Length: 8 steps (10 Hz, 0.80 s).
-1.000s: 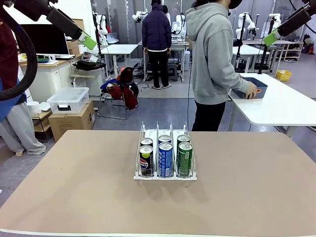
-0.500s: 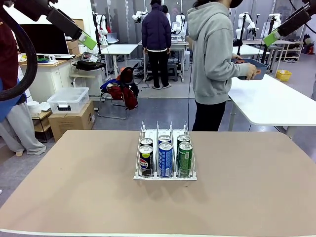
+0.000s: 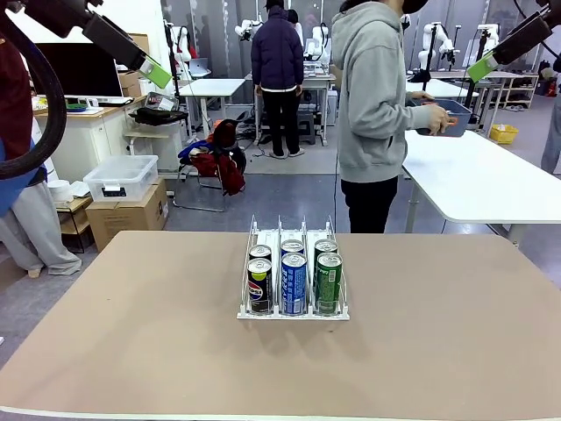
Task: Fill the beverage cans into the dispenser.
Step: Pick up the Ionic drink handed by the human.
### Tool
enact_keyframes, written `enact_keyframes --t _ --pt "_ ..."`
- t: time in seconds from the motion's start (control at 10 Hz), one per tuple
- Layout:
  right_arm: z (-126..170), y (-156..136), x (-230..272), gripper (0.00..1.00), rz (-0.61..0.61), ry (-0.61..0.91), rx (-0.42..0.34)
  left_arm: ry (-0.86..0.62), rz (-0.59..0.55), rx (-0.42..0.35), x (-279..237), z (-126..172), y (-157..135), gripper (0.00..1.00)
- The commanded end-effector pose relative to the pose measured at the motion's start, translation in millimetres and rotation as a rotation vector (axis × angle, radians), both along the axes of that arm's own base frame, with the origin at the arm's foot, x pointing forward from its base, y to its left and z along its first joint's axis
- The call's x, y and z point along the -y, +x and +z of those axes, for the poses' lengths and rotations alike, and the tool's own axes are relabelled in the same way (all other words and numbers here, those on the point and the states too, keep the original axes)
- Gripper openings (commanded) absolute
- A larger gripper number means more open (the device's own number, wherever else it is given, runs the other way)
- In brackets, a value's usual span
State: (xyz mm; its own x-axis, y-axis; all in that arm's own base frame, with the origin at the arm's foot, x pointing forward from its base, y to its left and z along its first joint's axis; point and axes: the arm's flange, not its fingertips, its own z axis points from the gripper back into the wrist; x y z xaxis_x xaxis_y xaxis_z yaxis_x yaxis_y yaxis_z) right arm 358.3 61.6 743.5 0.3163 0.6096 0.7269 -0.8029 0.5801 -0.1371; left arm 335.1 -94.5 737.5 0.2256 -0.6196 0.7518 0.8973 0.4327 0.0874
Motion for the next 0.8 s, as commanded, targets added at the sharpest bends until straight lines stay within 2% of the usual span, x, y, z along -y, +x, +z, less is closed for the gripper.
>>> enact_keyframes --t 0.0,0.7 --pt "0.0 0.0 0.2 1.00 -0.001 -0.008 0.002 0.005 0.001 0.004 -0.5 0.6 -1.3 1.00" --pt "0.0 0.0 0.2 1.00 -0.001 -0.008 0.002 0.005 0.001 0.004 -0.5 0.6 -1.3 1.00"
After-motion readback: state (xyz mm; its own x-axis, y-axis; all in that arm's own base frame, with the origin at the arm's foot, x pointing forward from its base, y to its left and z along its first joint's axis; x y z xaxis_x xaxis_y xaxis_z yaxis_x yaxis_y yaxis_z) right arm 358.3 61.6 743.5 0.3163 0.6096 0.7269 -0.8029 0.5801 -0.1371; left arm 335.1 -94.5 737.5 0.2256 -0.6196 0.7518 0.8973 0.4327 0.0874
